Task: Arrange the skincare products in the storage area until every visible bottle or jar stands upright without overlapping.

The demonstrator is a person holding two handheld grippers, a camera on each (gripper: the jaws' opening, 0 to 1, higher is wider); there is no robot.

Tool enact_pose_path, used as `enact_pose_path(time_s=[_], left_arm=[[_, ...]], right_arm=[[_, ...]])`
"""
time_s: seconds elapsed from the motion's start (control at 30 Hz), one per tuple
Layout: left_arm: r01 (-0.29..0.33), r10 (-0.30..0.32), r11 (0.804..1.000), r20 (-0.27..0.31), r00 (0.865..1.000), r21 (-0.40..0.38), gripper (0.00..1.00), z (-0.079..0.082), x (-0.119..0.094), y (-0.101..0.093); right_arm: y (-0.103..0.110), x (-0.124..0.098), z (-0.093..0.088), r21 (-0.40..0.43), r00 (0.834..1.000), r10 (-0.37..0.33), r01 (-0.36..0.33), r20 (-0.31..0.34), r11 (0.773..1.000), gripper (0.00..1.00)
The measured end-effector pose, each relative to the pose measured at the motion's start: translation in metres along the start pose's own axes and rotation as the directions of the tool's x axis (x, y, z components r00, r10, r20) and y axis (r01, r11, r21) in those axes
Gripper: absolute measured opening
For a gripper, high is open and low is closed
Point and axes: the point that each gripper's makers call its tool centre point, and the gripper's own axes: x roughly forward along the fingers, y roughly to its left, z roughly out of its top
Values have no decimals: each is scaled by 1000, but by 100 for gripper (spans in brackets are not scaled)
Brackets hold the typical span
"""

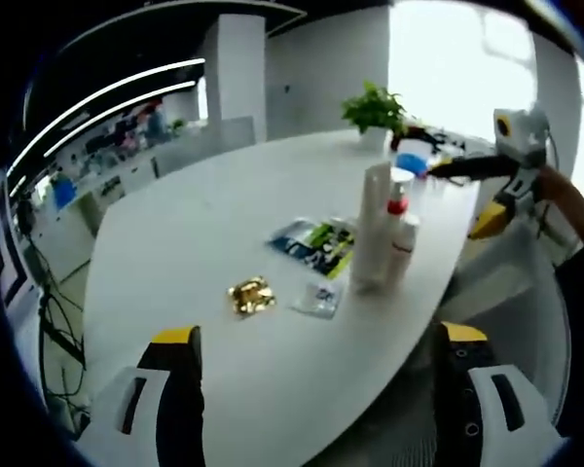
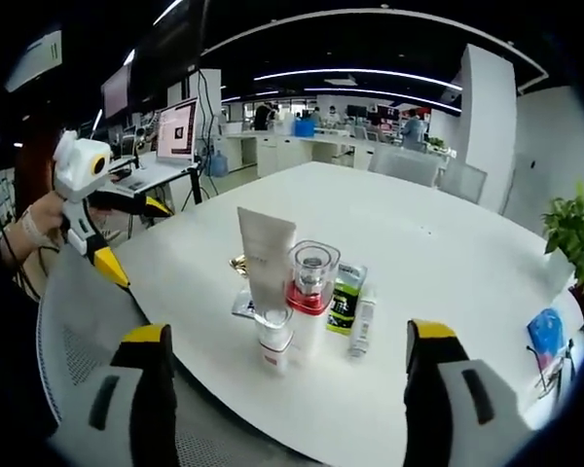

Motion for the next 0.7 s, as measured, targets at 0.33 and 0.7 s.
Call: enact_pose_path(time_s=[0.33, 0.7], left_arm=[[1, -1, 1000, -9, 1000, 14, 97, 1, 3, -2], [-26, 26, 999, -11, 1000, -27, 97, -1, 6, 1]], right_arm=[[-20, -2, -4, -4, 1000, -17, 17, -9, 1000, 100], [-40, 4, -12, -20, 999, -19, 18, -44, 1000, 100]])
